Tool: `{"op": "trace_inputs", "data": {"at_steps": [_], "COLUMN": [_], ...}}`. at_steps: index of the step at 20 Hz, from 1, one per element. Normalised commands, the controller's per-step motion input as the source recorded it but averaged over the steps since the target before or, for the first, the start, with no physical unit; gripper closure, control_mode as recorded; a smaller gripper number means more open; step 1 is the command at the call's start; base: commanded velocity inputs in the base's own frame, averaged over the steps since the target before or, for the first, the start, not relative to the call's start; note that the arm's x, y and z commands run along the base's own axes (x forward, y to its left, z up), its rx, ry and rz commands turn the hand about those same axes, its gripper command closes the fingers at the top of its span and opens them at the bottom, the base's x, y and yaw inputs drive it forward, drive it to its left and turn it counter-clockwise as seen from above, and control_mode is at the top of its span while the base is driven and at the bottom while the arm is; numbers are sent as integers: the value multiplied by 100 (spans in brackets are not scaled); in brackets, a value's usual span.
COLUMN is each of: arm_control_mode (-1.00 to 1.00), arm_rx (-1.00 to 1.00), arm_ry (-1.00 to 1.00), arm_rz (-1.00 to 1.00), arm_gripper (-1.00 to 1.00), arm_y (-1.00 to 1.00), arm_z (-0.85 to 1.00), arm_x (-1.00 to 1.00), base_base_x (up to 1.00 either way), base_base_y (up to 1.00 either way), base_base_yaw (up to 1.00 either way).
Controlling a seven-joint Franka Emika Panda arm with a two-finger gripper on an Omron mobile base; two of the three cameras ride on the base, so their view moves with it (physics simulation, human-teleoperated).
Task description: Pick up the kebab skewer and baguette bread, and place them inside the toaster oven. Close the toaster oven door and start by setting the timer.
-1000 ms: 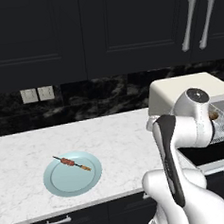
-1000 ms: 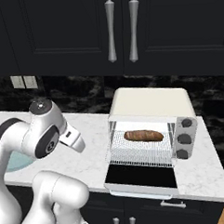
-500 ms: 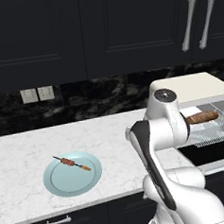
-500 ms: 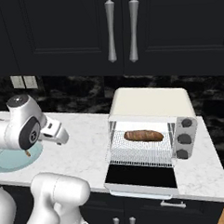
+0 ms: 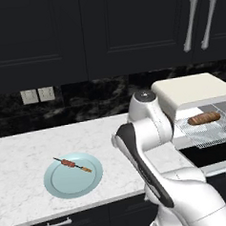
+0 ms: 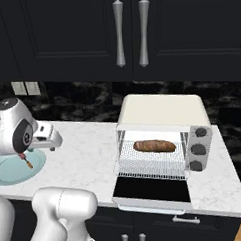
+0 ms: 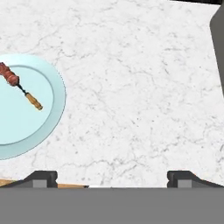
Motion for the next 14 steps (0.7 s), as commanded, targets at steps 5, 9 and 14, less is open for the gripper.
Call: {"op": "trace_inputs", "data": {"at_steps": [5, 9, 14], "arm_control_mode": [-100, -100, -100], "arm_rx": [0, 0, 0], "arm_ry": [0, 0, 0], "arm_rz": [14, 10, 8], "arm_gripper": [-100, -100, -100], "arm_y": [31, 42, 56], "arm_z": [-5, -14, -19], "arm_x": [19, 8, 7], "base_base_x": [0, 0, 0], "base_base_y": [0, 0, 0], "base_base_yaw": [0, 0, 0]}}
